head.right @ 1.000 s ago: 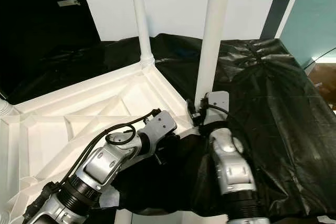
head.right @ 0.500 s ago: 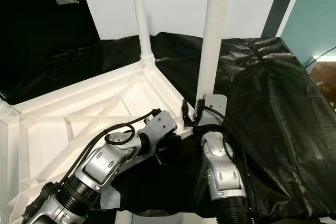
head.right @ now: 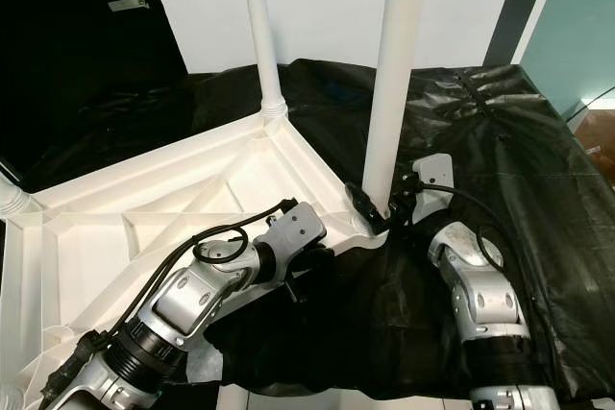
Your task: Building children table
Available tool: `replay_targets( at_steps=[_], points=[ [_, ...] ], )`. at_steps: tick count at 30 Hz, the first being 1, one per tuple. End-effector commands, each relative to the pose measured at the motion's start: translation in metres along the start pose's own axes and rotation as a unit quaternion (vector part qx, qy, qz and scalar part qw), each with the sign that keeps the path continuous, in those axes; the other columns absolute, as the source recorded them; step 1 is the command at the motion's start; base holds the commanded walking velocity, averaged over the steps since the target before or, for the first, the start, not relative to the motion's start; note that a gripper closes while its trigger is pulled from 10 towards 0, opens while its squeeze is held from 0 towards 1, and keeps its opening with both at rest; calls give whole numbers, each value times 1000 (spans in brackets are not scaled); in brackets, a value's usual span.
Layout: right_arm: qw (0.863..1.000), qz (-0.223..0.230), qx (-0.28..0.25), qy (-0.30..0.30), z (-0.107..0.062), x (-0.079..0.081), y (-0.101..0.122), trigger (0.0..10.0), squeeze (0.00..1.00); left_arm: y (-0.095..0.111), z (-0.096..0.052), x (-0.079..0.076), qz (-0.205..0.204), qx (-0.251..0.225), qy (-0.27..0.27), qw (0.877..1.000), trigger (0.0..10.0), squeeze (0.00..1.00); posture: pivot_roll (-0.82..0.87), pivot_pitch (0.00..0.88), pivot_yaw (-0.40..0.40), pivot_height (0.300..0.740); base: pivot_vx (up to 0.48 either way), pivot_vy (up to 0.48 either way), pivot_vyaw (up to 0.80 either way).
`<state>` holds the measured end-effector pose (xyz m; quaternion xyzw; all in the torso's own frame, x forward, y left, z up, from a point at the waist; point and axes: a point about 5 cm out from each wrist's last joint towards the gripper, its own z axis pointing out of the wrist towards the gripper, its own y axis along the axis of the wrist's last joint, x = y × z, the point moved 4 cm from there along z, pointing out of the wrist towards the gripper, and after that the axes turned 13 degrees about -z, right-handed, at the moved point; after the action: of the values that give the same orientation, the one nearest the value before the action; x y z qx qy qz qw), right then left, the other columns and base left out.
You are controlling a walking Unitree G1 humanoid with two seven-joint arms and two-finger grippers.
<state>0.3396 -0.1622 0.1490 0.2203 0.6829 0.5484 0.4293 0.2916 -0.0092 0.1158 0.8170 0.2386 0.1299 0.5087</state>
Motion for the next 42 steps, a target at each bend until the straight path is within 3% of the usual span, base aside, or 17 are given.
replay_targets(
  at_steps=[1,7,8,10,11,12,14,25,26,27,31,33,35,38,40,42],
  points=[
    [999,1,9,43,5,12,-8,10000,0,0,-1,5,4,1,11,1000,10000,0,-80,0,68,740,0,0,0],
    [996,-25,16,89,14,17,-11,9412,0,1,-1,4,7,1,8,1000,10000,0,-78,0,76,740,0,0,0],
    [994,-32,16,99,16,16,-11,4118,0,0,-1,4,8,2,7,1000,10000,0,-78,0,76,740,0,0,0],
    [993,-43,14,109,19,15,-9,3765,0,1,-1,4,10,2,6,1000,10000,0,-77,0,77,740,0,0,0],
    [992,-49,12,115,21,13,-7,1451,0,1,0,4,11,2,6,1000,10000,0,-77,0,77,740,0,0,0],
    [991,-54,10,120,21,11,-5,431,0,2,0,4,11,1,5,1000,10000,0,-77,0,75,740,0,0,0],
    [991,-57,10,122,21,8,-4,0,0,2,0,4,12,0,5,1000,10000,0,-77,0,74,740,0,0,0],
    [993,-32,19,109,11,15,-18,0,0,3,1,5,10,-2,9,1000,10000,0,-81,0,63,740,0,0,0],
    [995,-26,20,94,11,19,-19,10000,0,2,1,5,10,-2,9,1000,10000,0,-81,0,60,740,0,0,0],
    [995,-26,20,94,11,19,-19,10000,0,2,1,5,10,-2,9,1000,10000,0,-81,0,60,740,0,0,0],
    [999,-32,40,-17,15,26,-23,10000,0,3,1,5,8,-4,11,1000,10000,0,-75,0,48,740,0,0,0],
    [998,-24,45,-40,15,28,-24,10000,0,3,1,5,7,-4,12,1000,10000,0,-74,0,44,740,0,0,0],
    [993,-2,58,-103,18,36,-25,10000,0,2,0,6,7,-4,15,1000,10000,0,-67,0,37,740,0,0,0],
    [990,4,64,-123,18,38,-26,10000,0,2,-1,6,6,-3,16,1000,10000,0,-67,0,37,740,0,0,0],
    [980,25,79,-182,19,40,-27,10000,0,1,-2,7,5,-3,19,1000,10000,0,-58,0,27,740,0,0,0],
    [980,25,79,-182,19,40,-27,10000,0,1,-2,7,5,-3,19,1000,10000,0,-58,0,27,740,0,0,0]
  ],
)
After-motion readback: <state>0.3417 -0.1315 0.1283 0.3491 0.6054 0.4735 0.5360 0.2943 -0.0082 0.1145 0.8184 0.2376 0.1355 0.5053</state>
